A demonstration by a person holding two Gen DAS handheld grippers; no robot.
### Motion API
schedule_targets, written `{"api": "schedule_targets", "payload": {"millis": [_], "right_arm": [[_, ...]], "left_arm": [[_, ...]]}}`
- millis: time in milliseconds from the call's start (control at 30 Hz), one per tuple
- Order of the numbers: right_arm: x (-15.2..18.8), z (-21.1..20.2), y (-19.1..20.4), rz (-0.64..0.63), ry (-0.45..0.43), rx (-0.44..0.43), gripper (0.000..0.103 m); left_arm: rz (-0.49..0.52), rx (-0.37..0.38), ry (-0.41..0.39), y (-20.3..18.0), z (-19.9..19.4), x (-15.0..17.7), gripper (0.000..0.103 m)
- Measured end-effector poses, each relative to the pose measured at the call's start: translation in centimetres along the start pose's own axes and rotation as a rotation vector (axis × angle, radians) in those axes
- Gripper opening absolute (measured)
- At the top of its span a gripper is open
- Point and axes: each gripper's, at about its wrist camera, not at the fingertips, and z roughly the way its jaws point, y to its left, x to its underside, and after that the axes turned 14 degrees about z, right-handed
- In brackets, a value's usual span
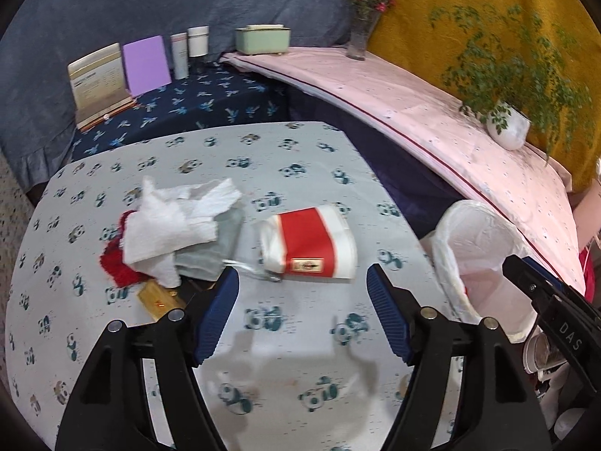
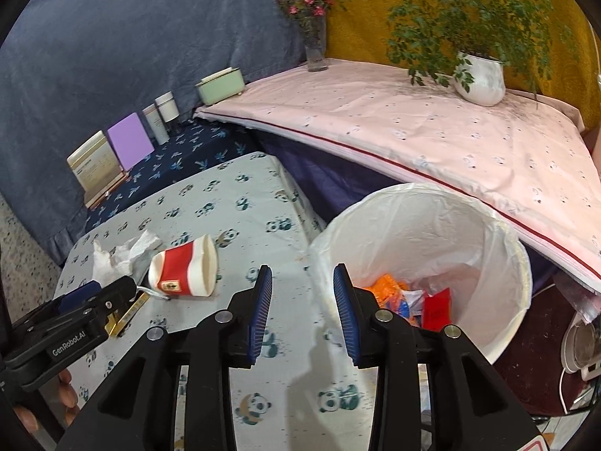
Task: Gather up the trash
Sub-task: 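Move both grippers back over the white tissues on the table, then grasp a white tissue with the left gripper while the right grasps another tissue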
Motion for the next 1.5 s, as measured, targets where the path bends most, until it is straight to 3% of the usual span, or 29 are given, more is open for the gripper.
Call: {"api": "schedule_targets", "payload": {"millis": [233,467,600,1000,1033,1100,1233,1300,1367,1500], "right_arm": [[1.3,0.9,3.8,-0.058,0.031,-0.036,0.036],[2.3,1.9,6.9,-0.105,0.061,-0.067,0.039],[2.7,2.8,8.5,-0.128,0.081,-0.083,0.039],[3.4,6.0,13.2,-0.182,0.133,-0.121,0.039],[3.4,6.1,13.5,-0.185,0.134,-0.124,0.039],[3.4,6.5,14.0,-0.191,0.139,-0.129,0.039],[3.5,7.3,15.1,-0.203,0.149,-0.138,0.039],[3.5,7.7,15.7,-0.21,0.156,-0.143,0.039],[3.7,8.0,16.2,-0.216,0.163,-0.149,0.039],[4.1,8.5,17.4,-0.23,0.179,-0.165,0.039]], "left_arm": [[-0.076,-0.067,0.012,4.4,-0.4,1.3,0.069],[-0.162,-0.118,0.028,8.5,-0.1,2.2,0.082],[-0.196,-0.133,0.042,10.3,0.6,2.4,0.083],[-0.238,-0.097,0.089,13.0,4.4,1.1,0.081],[-0.238,-0.091,0.094,13.2,4.8,1.0,0.08],[-0.233,-0.077,0.109,13.4,5.5,1.0,0.063],[-0.223,-0.033,0.138,13.7,6.3,1.4,0.041],[-0.221,-0.017,0.145,14.0,6.3,1.7,0.019],[-0.226,-0.006,0.144,14.3,6.1,2.0,0.007],[-0.237,-0.017,0.123,15.3,4.8,2.6,0.004]]}}
